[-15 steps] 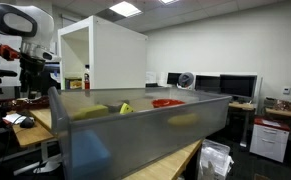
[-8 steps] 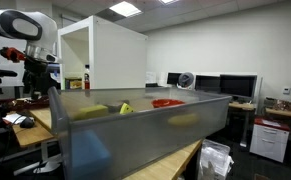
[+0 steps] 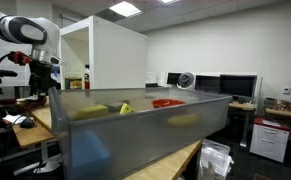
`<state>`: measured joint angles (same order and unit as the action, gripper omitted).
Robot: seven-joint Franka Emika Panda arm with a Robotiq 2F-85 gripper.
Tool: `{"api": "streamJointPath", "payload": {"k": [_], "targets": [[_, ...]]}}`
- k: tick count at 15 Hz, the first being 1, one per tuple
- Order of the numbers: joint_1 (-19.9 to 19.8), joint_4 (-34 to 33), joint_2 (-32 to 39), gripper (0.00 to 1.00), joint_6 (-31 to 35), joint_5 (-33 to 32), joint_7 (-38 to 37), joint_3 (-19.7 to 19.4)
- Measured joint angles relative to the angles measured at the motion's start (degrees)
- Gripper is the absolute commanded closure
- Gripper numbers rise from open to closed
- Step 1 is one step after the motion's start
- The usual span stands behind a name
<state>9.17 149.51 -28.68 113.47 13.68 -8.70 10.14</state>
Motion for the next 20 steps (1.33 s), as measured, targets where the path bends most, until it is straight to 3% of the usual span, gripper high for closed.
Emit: {"api": "streamJointPath", "payload": {"k": [7, 14, 20], "targets": [[-0.6, -1.3, 4.0, 0.59, 3.7, -8.1, -2.6, 1.0], [-2.3, -1.7, 6.5, 0.95, 13.7, -8.3, -5.7, 0.1], [-2.3, -2.3, 7.2, 1.00, 23.1, -5.6, -6.5, -1.2]]}}
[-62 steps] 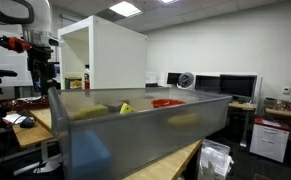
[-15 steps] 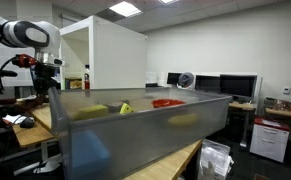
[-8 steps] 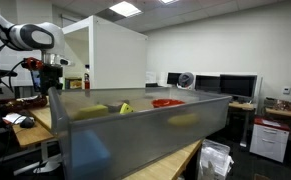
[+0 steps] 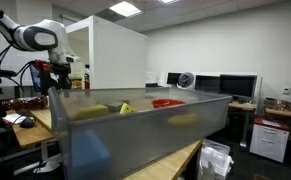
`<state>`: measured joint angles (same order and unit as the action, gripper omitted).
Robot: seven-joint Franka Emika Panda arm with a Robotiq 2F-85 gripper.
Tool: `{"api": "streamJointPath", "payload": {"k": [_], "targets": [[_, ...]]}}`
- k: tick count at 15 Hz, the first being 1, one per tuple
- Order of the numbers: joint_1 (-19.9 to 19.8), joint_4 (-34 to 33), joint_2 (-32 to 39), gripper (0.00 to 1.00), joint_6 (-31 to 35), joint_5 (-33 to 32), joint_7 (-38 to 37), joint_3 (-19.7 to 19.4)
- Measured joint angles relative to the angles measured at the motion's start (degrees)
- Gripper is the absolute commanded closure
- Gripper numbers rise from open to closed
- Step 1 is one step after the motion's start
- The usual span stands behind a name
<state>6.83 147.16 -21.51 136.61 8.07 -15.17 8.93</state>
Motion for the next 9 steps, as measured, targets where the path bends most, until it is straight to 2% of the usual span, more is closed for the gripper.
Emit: {"api": "streamJointPath", "payload": {"k": [4, 9], "targets": [[0.0, -1.8, -1.4, 1.00, -0.8, 0.0, 0.0, -0.9], [-1.0, -3.6, -4.9, 1.00, -7.5, -0.3, 0.0, -2.1]]}}
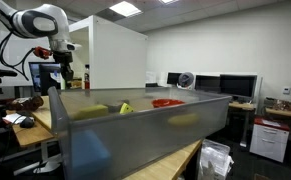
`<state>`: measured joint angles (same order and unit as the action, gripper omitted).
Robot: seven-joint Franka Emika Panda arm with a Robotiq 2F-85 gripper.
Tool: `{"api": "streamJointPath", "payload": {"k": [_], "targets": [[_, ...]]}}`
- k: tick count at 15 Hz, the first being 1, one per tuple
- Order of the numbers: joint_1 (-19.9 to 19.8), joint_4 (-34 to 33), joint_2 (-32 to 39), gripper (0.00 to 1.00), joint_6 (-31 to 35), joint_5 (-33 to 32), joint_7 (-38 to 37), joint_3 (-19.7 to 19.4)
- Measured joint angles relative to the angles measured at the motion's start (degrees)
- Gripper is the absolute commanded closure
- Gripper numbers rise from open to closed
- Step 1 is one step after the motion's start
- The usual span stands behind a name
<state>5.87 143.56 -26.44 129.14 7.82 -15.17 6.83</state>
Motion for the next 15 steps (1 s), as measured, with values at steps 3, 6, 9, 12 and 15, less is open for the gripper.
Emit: {"api": "streamJointPath", "payload": {"k": [3, 6, 9, 12, 15], "targets": [[-0.6, -1.1, -2.7, 1.00, -9.7, -0.3, 0.2, -0.9], [-0.8, -2.0, -5.3, 1.00, -22.4, -1.3, 0.3, -2.1], [-2.0, -2.3, -7.1, 1.00, -31.5, -2.4, 0.3, -2.4], [-2.8, -1.9, -7.8, 0.79, -31.4, -3.0, 0.3, -2.2], [-2.8, -1.4, -8.0, 0.60, -29.2, -2.6, 0.2, -2.1]]}}
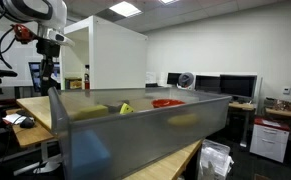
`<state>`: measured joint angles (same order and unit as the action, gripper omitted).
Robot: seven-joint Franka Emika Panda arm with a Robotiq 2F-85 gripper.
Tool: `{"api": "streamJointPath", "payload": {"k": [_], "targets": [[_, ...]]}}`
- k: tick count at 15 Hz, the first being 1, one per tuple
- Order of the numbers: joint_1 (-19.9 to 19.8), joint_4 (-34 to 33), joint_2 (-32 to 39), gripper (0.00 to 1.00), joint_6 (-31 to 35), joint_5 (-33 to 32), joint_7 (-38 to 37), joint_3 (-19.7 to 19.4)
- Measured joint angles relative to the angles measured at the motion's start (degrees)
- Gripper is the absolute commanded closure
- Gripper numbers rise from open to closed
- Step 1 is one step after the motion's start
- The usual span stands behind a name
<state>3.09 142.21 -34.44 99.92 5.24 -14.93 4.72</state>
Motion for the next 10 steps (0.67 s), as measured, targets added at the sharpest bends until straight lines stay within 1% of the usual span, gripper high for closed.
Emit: {"api": "streamJointPath", "payload": {"k": [1, 3, 4, 6, 10], "targets": [[0.1, 0.3, 0.0, 0.55, 1.5, 0.6, 0.0, 0.0], [0.4, 1.5, -0.4, 0.43, 6.7, 2.3, 0.1, 0.2], [0.7, 2.1, -0.8, 0.39, 9.3, 2.9, 0.1, 0.3], [1.3, 3.2, -1.8, 0.28, 13.4, 3.2, 0.2, 0.7], [1.8, 5.1, -3.6, 0.05, 17.1, 3.0, 4.1, 0.7]]}}
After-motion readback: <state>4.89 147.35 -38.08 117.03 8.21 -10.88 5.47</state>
